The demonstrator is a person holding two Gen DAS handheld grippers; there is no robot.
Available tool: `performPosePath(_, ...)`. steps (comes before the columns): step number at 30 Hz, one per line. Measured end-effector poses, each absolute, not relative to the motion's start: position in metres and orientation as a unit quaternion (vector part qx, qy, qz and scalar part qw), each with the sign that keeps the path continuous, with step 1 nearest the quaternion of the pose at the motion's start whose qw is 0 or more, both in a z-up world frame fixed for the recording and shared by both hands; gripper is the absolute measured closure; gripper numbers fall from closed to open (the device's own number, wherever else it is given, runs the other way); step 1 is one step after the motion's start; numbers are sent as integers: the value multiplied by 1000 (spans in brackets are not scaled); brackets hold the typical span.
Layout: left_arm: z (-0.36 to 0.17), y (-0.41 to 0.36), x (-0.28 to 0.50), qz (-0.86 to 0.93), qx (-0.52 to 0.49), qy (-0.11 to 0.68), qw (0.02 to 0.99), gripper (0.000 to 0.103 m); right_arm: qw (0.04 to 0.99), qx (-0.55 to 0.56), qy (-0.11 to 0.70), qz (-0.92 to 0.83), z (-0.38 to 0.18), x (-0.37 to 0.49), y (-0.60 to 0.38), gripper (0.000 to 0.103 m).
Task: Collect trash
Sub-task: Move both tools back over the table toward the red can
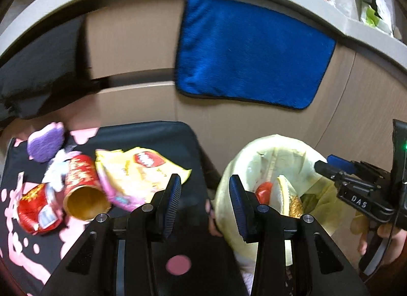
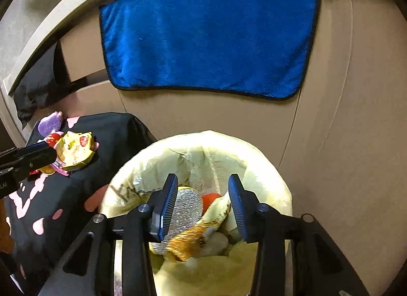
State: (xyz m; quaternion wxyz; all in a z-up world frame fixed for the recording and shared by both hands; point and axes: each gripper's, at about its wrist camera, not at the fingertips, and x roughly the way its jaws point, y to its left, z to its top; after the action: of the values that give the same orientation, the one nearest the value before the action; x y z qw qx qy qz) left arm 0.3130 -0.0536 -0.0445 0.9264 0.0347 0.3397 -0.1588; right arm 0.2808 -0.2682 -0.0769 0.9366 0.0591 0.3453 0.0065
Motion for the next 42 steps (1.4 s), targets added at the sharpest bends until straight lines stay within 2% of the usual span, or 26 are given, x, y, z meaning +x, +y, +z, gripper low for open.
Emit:
performPosePath(9, -38, 25, 292, -123, -16, 319, 939, 62, 951, 42, 302, 43, -26, 268, -208, 64)
performPosePath(17, -39, 147, 287, -44, -92, 318, 942, 62, 953, 3, 282, 115, 2, 283, -118, 64)
performPosePath(25, -71, 251, 277, 34, -159, 326, 931, 62, 939, -33, 298, 168, -7, 300, -40, 64)
performPosePath(30, -91, 286, 281, 47, -195, 336, 920, 62, 931, -45, 311, 185, -18, 303, -19, 64)
performPosePath(38, -94, 319, 335, 42, -160, 322, 932, 62, 922, -40, 337, 184, -37, 314, -19, 64)
performPosePath(42, -109, 332, 379, 63, -136, 352, 924, 62, 918, -33, 350, 183, -45, 320, -22, 64)
